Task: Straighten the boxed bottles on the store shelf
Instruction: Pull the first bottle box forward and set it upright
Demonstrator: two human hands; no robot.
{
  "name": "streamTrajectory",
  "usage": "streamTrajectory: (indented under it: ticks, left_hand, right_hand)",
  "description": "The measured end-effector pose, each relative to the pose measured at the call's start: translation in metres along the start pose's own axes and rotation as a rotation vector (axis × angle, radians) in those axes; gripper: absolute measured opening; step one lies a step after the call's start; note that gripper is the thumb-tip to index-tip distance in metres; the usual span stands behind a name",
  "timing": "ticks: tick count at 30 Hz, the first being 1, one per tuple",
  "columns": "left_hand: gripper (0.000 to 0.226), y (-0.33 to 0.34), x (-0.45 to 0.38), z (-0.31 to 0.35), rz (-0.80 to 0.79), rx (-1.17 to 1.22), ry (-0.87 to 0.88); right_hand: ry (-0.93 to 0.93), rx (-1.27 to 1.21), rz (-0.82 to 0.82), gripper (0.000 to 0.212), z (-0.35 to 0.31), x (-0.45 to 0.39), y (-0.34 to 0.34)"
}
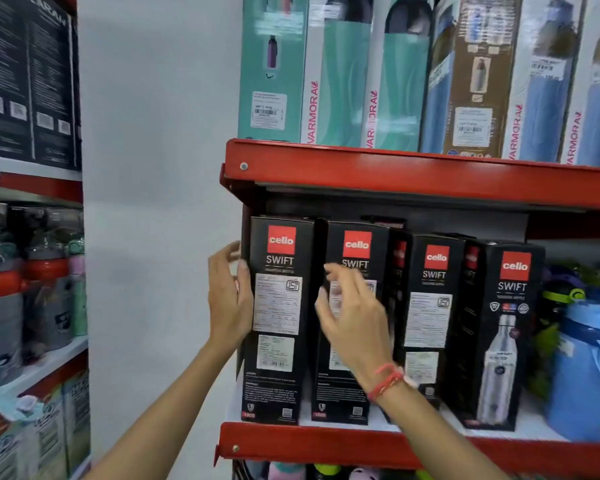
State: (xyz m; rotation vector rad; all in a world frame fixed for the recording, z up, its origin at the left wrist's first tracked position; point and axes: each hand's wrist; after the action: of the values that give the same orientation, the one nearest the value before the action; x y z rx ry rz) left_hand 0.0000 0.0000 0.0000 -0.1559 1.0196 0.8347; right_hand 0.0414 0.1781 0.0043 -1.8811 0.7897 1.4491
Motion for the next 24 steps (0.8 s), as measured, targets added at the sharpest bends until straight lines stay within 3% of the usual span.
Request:
streamTrajectory:
  ticks: [3, 5, 8, 11, 16, 21, 24]
  left_hand:
    - [0.034, -0.004, 0.003, -0.024, -0.232, -0.030, -0.304]
    - [0.050, -0.006, 0.008, -0.042, -0.469, -0.040, -0.464]
    - [0.065, -0.007, 0.010, -0.046, -0.643, 0.133, -0.607]
    - [0.059, -0.007, 0.003, -0.041, -0.637, 0.203, -0.662]
    - [0.044, -0.026, -0.011, -0.019, -0.613, 0.241, -0.604]
    - [0.057, -0.060, -0.011, -0.005, -0.547, 0.217, -0.524]
    - [0.061, -0.083, -0.007, 0.007, -0.548, 0.243, -0.492]
  right_hand:
    - [0.169, 0.017, -0.125, 0.062, -0.023, 0.032, 0.023]
    - [0.298, 0.072, -0.261, 0.090, -0.040, 0.056, 0.038]
    - [0.406, 0.180, -0.314, 0.118, -0.057, 0.066, 0.056]
    - [0.432, 0.226, -0.255, 0.129, -0.067, 0.057, 0.062]
    - [0.378, 0.171, -0.240, 0.133, -0.075, 0.036, 0.047]
    - [0.361, 0.038, -0.318, 0.139, -0.078, 0.022, 0.018]
    - [0.461, -0.206, -0.416, 0.138, -0.064, 0.017, 0.002]
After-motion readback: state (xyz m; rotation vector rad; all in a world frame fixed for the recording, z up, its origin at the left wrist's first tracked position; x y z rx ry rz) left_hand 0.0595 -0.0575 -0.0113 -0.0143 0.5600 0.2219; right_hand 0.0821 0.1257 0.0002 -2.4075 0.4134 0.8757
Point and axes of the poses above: each hand's wrist, its own x-axis away from the middle knuckle, its own y-axis out of the palm, z = x × y, and after that the axes turned 15 degrees about z, right-handed
